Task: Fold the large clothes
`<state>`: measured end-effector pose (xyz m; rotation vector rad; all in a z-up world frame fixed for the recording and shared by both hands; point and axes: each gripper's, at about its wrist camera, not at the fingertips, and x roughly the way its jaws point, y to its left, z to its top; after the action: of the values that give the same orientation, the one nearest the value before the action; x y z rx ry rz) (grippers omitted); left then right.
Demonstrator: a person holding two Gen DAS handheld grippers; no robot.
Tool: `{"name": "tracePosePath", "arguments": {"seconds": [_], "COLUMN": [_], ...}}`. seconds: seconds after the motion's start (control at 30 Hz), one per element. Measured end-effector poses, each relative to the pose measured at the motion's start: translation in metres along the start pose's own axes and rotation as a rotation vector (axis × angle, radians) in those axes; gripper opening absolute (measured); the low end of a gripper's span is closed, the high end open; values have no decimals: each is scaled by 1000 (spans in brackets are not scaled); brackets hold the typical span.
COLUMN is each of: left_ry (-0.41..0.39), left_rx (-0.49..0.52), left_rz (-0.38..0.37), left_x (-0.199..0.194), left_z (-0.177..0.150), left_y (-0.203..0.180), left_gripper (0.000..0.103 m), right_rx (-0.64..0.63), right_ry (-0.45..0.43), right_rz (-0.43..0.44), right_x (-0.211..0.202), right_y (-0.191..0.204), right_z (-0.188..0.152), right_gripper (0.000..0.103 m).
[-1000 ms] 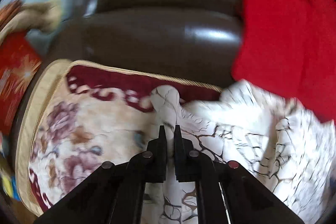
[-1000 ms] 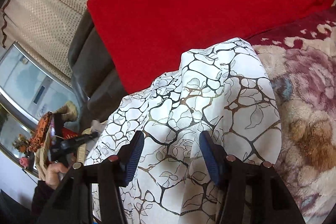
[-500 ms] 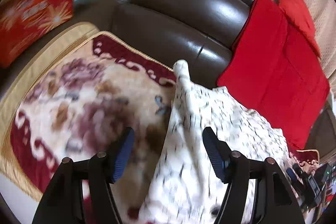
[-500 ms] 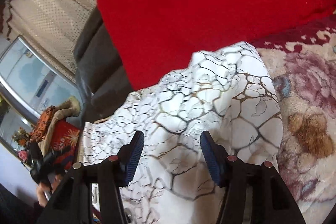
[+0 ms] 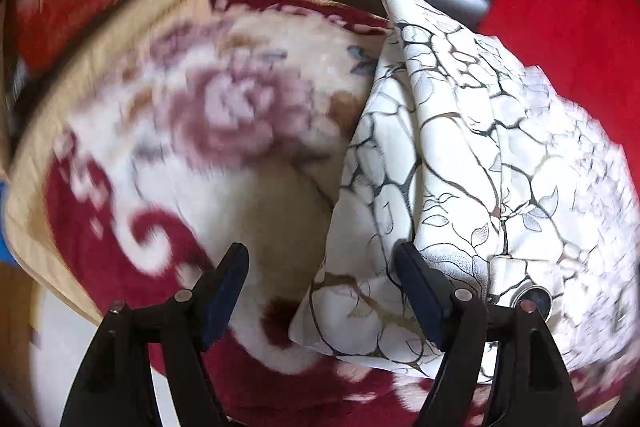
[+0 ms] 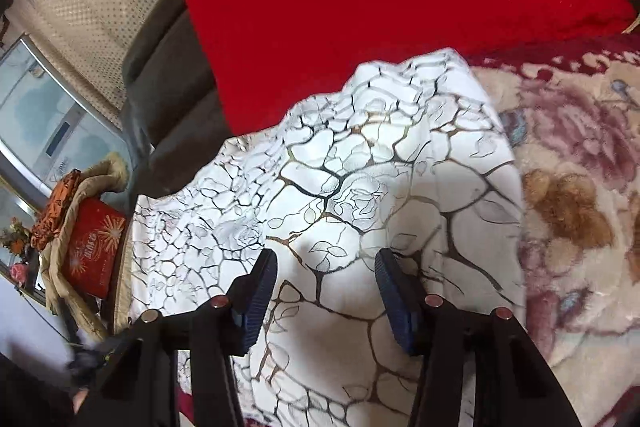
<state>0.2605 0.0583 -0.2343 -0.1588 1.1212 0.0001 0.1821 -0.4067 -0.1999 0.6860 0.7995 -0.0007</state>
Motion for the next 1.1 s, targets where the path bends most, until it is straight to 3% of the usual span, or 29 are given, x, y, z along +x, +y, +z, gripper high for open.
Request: {"name": "tracePosePath", "arguments": {"seconds": [0.07, 0.17, 0.3, 0.4, 0.53, 0.73, 0.87, 1.1], "left_ry": [-10, -43, -23, 29, 98, 40, 6, -117], "left_rx": [-32, -44, -130, -207, -339, -524, -528, -234], "left_rz": [-41, -41, -205, -347, -466, -573, -517, -223], "left_x": [-10, -28, -49, -45, -20, 5, 13, -27], "left_z": [-1, -4, -23, -40, -50, -44, -33, -33], "left_y": [10, 20, 29, 23, 12, 7, -1, -42], "left_gripper": [78, 77, 77, 82, 85, 85, 85, 85], "right_rx": [13, 12, 71, 52, 32, 16, 10, -9], "right_ry": [-30, -70, 84, 79, 78, 87, 91, 83], "right_rz": [32, 33, -30, -45, -47, -19, -5, -26], "right_x": [-12, -22, 14, 15, 16, 15, 14, 10], "right_y": [-1, -2, -20, -18, -14, -17, -20, -13], "right_z": [3, 5, 4, 3, 2, 3, 2, 4], "right_gripper": [56, 56, 57, 57, 57, 57, 57, 57]}}
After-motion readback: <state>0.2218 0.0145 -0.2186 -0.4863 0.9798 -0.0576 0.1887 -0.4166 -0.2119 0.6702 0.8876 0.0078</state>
